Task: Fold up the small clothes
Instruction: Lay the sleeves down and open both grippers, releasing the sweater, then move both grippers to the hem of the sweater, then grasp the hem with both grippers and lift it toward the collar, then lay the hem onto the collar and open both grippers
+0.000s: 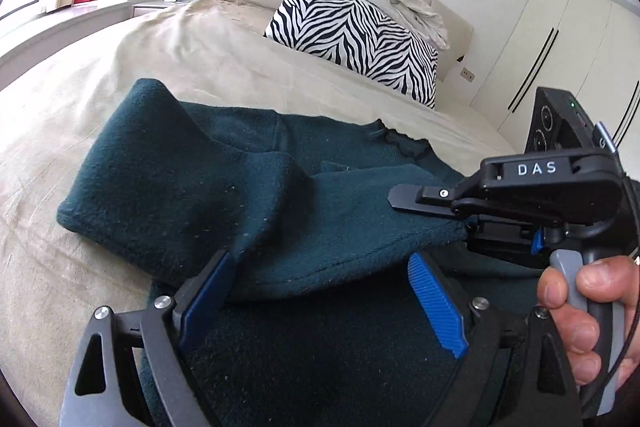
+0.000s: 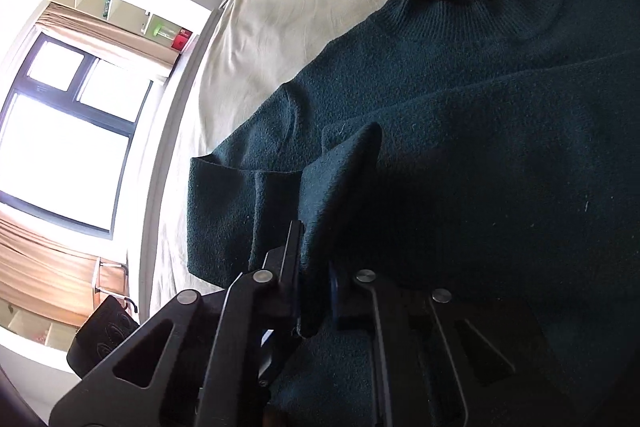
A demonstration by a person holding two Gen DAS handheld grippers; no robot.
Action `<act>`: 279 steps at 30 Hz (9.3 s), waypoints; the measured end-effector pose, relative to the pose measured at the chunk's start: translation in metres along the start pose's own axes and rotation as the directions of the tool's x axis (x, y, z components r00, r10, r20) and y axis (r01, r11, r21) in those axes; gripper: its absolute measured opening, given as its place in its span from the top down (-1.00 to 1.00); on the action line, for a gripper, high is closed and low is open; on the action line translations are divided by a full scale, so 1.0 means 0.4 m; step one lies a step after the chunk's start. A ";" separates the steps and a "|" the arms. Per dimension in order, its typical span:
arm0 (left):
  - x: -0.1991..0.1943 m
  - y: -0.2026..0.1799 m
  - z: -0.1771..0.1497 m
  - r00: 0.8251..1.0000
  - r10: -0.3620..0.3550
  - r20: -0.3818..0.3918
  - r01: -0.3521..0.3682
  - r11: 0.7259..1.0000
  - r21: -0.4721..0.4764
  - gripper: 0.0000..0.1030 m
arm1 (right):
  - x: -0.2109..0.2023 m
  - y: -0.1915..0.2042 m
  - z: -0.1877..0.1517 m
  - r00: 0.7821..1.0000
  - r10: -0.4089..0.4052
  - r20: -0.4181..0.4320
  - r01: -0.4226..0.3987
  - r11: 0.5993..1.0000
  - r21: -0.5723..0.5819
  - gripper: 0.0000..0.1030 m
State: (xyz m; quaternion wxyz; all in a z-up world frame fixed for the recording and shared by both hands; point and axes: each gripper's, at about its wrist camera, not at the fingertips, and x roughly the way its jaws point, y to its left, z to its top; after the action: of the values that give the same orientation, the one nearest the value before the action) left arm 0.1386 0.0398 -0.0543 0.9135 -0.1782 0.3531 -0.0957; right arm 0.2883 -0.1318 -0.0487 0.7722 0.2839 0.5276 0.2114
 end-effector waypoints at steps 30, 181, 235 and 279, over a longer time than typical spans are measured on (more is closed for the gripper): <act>0.020 0.115 0.222 0.997 -0.072 -0.036 0.064 0.981 -0.181 0.11 | -0.250 -0.345 0.068 0.958 -0.234 0.167 0.226 0.972 0.067 0.85; -0.501 0.187 -0.155 0.904 -0.389 -0.176 0.303 0.876 -0.376 0.88 | -0.849 -0.355 -0.731 0.931 -0.058 0.360 -0.025 0.975 0.223 0.87; 0.060 0.215 0.158 0.976 -0.142 -0.167 0.092 0.957 -0.276 0.14 | -0.518 -0.505 0.012 0.819 -0.399 0.412 0.352 0.917 0.188 -0.12; -0.005 0.202 0.035 0.981 0.020 -0.194 -0.039 0.995 -0.095 0.88 | -0.590 -0.485 -0.246 0.803 -0.471 0.366 0.447 0.881 0.155 0.91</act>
State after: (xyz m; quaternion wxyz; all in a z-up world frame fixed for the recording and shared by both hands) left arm 0.1505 0.1182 -0.0753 0.8665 -0.2074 0.4466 -0.0816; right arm 0.1182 -0.4040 -0.0408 0.8810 0.2077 0.4209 -0.0590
